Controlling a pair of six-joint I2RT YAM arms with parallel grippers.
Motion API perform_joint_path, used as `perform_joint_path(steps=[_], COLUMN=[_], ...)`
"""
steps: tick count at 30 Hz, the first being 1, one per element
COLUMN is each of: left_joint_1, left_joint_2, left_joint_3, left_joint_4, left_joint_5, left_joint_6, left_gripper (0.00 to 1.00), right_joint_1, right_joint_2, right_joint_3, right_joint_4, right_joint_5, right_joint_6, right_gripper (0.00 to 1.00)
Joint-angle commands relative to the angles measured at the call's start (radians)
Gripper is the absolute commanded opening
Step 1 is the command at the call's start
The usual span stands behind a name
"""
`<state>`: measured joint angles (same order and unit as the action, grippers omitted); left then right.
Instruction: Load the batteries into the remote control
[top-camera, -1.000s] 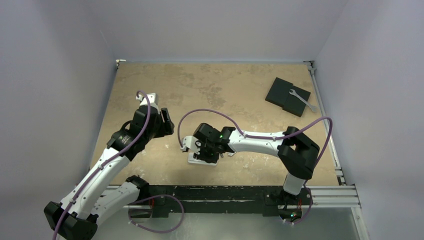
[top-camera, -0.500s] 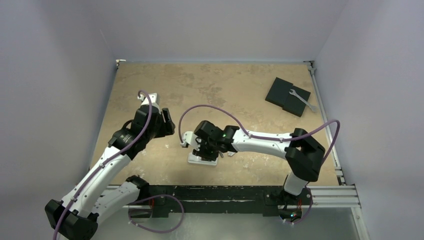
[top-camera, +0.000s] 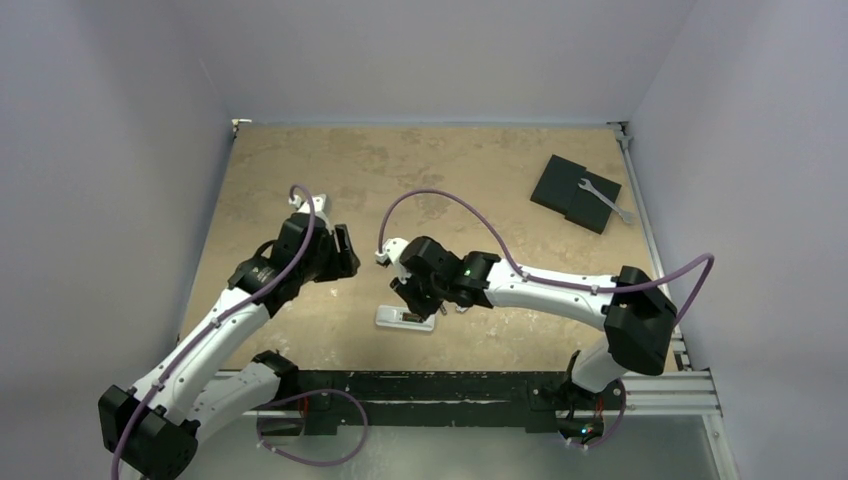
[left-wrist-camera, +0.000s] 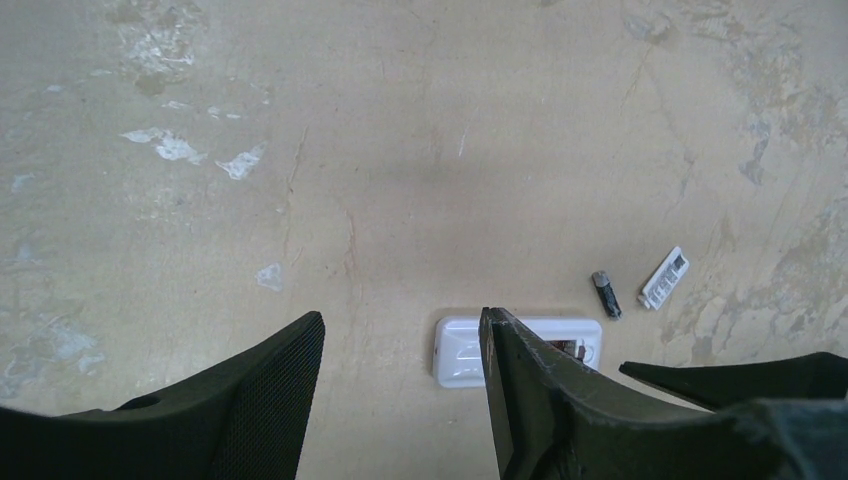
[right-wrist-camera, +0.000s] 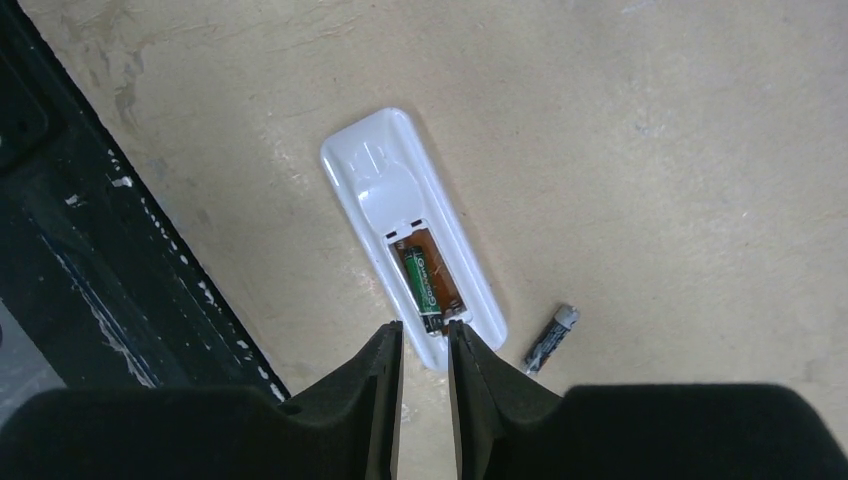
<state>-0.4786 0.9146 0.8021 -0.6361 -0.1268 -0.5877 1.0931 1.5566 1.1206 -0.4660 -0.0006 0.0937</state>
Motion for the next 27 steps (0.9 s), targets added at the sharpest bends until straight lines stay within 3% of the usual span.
perform_joint_path(steps=[1, 6, 12, 27], left_joint_1=[0.005, 0.005, 0.005, 0.005], left_joint_2=[0.01, 0.009, -0.006, -0.031], left_joint_3=[-0.028, -0.055, -0.076, -0.073], left_joint_4=[0.063, 0.08, 0.086, 0.068], left_joint_5=[0.066, 0.102, 0.122, 0.105], left_joint_6=[-0.029, -0.052, -0.07, -0.086], left_gripper=[0.58, 0.57, 0.57, 0.58], right_joint_1=[0.002, -0.005, -0.008, -0.018], right_joint_2=[-0.026, -0.013, 0.027, 0.143], right_joint_3=[-0.05, -0.085, -0.079, 0.0], right_joint_4=[0.06, 0.133, 0.155, 0.148], right_joint_5=[0.015, -0.019, -0.05, -0.106], right_joint_6=[0.177, 0.245, 0.193, 0.089], right_gripper=[0.3, 0.37, 0.43, 0.46])
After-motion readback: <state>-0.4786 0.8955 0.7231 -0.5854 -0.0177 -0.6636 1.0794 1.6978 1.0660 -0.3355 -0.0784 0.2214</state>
